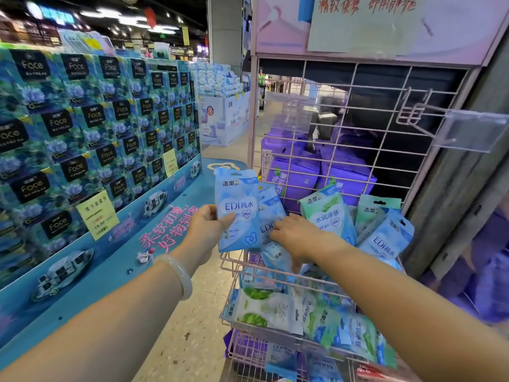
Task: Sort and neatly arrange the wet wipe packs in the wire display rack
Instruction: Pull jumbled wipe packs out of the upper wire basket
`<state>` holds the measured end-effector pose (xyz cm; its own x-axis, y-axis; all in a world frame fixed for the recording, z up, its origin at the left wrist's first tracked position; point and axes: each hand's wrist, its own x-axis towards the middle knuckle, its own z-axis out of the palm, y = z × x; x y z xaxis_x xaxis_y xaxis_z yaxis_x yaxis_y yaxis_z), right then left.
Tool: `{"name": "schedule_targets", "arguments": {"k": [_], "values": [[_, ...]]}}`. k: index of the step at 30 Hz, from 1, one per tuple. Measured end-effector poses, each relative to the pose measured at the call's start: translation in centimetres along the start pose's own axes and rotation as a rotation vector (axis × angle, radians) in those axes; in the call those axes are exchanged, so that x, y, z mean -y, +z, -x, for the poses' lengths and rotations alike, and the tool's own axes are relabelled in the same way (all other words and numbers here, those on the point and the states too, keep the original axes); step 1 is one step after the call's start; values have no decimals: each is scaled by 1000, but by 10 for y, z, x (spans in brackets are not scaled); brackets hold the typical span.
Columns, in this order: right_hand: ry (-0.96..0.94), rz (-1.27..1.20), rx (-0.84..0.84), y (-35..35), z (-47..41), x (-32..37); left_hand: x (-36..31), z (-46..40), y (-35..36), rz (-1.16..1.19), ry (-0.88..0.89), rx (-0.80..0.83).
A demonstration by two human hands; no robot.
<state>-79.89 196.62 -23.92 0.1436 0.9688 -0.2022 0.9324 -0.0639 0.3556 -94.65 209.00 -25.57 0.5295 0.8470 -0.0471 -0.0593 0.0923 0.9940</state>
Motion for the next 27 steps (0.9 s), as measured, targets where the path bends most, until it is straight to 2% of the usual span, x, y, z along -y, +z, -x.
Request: {"name": "schedule_targets", "arguments": {"k": [7,13,15,18,27], "values": [[26,-172,-205,7,23,-5,-2,-1,1,89,-11,-76],[151,-825,-596,-26,37,-16,-3,4,4,167,19,-122],[157,-1073,-672,-33,43,-13,-4,6,5,170,22,-111],[123,-1365,-698,-40,51,-8,-5,9,6,164,0,-57],[90,-1843,-748,-42,78,-18,2,16,31,116,-45,36]]}}
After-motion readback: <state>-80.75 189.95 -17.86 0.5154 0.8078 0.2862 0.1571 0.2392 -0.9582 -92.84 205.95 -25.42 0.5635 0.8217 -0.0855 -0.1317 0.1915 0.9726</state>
